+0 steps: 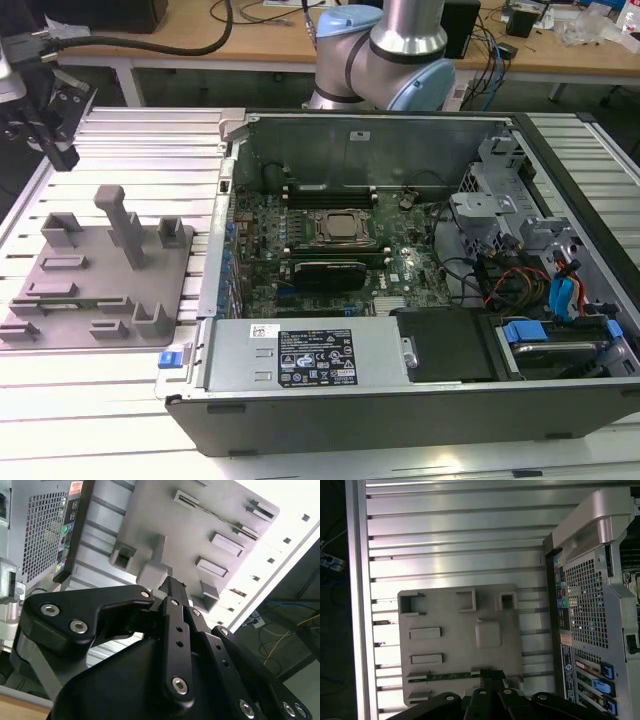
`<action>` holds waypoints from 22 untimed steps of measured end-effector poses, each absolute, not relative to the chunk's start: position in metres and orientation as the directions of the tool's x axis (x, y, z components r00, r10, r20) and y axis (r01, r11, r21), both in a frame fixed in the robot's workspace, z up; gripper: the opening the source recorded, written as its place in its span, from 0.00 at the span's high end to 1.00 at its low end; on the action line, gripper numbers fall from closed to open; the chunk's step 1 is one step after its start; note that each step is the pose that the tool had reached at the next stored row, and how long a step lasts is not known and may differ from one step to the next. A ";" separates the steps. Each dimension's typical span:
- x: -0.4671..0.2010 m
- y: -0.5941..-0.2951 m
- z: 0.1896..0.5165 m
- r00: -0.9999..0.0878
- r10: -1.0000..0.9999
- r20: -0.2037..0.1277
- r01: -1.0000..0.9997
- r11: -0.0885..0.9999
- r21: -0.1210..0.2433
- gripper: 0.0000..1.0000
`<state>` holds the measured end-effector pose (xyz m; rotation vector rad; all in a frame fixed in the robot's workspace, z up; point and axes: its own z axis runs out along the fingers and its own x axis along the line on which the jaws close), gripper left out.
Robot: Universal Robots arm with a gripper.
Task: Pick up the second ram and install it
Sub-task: 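Reach for the second ram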
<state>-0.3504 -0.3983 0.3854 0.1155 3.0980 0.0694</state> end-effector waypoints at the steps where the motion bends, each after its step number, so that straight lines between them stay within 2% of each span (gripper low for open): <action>1: -0.353 -0.398 0.385 -0.996 0.075 -0.039 0.074 0.996 0.046 0.92; 13: -0.382 -0.403 0.364 -0.997 0.075 -0.034 0.074 0.997 0.037 0.92; 22: -0.385 -0.419 0.340 -0.997 0.075 -0.030 0.074 0.997 0.037 0.92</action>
